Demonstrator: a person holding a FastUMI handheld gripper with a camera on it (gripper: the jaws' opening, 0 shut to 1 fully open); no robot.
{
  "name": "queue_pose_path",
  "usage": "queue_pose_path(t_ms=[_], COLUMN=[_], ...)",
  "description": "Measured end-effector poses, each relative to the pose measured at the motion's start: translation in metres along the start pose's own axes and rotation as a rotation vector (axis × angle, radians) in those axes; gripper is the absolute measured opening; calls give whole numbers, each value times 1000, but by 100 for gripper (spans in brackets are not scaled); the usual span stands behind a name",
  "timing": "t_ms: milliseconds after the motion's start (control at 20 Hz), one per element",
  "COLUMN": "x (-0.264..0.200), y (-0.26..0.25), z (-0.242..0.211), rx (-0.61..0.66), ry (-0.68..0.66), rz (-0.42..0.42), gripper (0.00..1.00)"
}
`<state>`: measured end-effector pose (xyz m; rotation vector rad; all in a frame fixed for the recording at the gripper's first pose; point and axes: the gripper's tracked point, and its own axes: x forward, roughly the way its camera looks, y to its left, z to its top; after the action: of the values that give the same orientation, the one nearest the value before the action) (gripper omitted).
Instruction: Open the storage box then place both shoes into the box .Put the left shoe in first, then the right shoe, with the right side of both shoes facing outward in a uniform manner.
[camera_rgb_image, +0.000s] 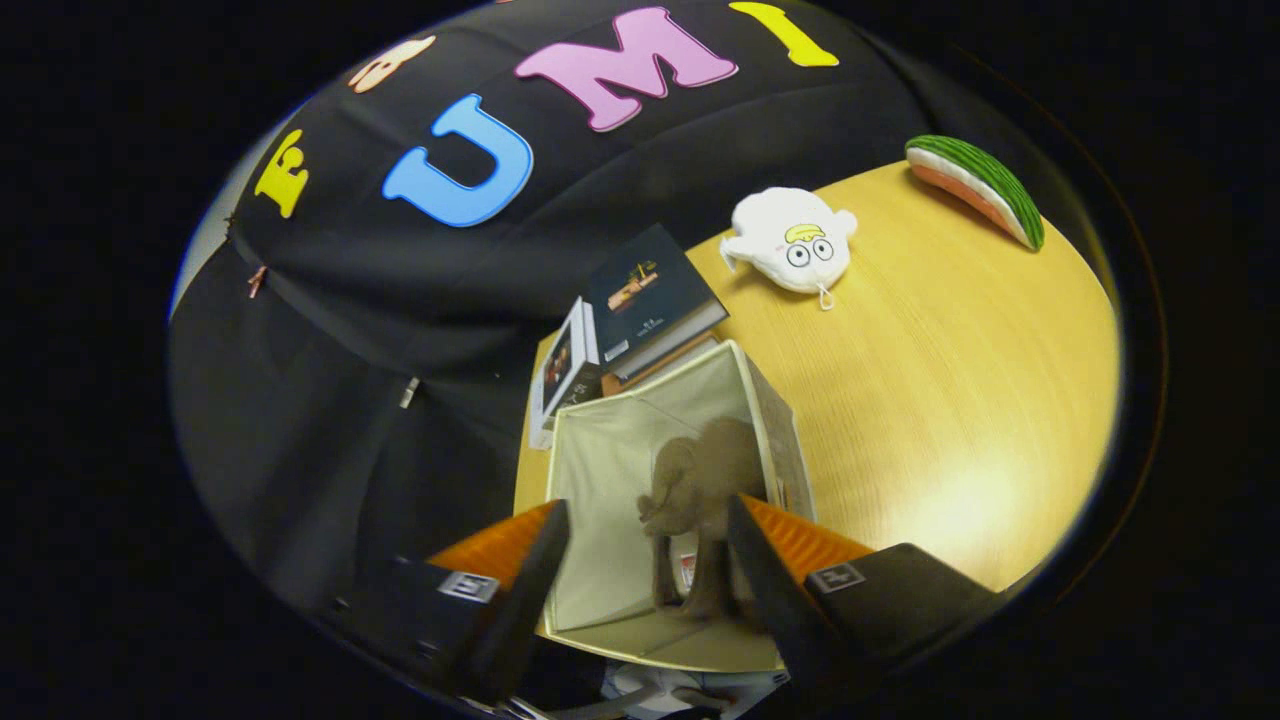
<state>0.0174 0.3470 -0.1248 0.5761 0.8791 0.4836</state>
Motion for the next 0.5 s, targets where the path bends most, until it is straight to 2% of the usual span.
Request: queue_pose_path(t_ms=[50,300,500], x=[-1,-54,-97], y=[1,9,-10], z=[8,68,121], rx=[-24,-166,-302], ry=[-26,-242,-459], rz=[7,14,-32], gripper=[99,98,98])
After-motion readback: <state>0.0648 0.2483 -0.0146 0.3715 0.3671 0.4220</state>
